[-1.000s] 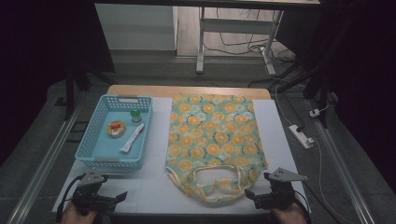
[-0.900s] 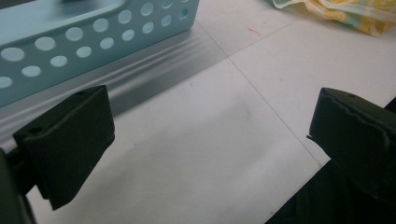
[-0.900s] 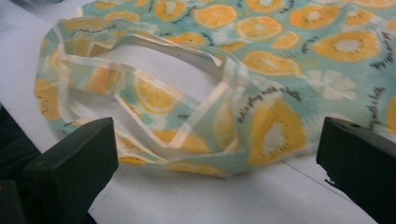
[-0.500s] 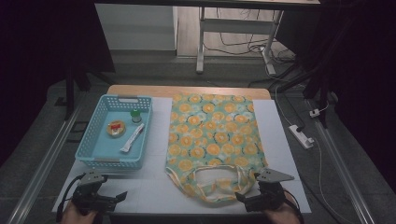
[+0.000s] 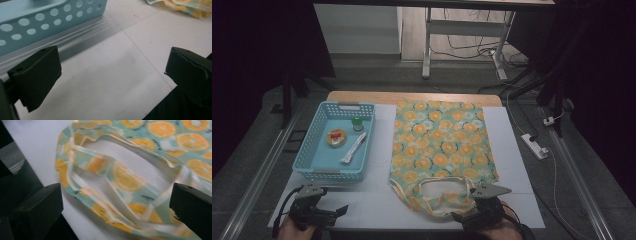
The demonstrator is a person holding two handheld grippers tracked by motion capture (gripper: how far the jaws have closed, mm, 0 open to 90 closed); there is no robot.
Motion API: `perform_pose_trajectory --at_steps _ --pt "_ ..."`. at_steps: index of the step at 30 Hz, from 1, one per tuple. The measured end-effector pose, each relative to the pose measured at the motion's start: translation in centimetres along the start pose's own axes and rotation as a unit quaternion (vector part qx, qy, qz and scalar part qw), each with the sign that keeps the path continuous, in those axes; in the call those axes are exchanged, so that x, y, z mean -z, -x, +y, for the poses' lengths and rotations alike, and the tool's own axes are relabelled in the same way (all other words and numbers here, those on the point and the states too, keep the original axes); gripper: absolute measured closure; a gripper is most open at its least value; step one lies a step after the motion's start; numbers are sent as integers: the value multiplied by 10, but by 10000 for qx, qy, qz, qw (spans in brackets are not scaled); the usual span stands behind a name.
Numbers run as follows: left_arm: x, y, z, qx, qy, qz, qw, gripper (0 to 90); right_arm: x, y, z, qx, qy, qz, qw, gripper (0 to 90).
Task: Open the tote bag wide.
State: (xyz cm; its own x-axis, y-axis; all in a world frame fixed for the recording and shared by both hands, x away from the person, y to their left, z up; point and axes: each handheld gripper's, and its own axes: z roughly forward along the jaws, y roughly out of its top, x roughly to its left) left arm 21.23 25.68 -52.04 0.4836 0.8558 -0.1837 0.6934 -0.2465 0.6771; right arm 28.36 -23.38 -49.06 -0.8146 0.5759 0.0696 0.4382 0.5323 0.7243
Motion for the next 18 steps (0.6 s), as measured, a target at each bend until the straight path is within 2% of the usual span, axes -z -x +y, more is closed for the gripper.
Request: perform_pose_trajectory --at_steps 10,11,14,18 --pt "0 0 0 -3 -6 15 10000 2 -13 -21 7 377 -69 289 9988 0" --pt "0 0 0 -4 -5 15 10000 2 -17 -25 8 459 -109 393 9981 6" --pt "0 0 0 -6 -10 15 10000 3 -20 -30 8 565 -145 551 9968 74" --pt "0 0 0 -11 -15 17 10000 3 -23 -32 9 566 -170 788 9951 159"
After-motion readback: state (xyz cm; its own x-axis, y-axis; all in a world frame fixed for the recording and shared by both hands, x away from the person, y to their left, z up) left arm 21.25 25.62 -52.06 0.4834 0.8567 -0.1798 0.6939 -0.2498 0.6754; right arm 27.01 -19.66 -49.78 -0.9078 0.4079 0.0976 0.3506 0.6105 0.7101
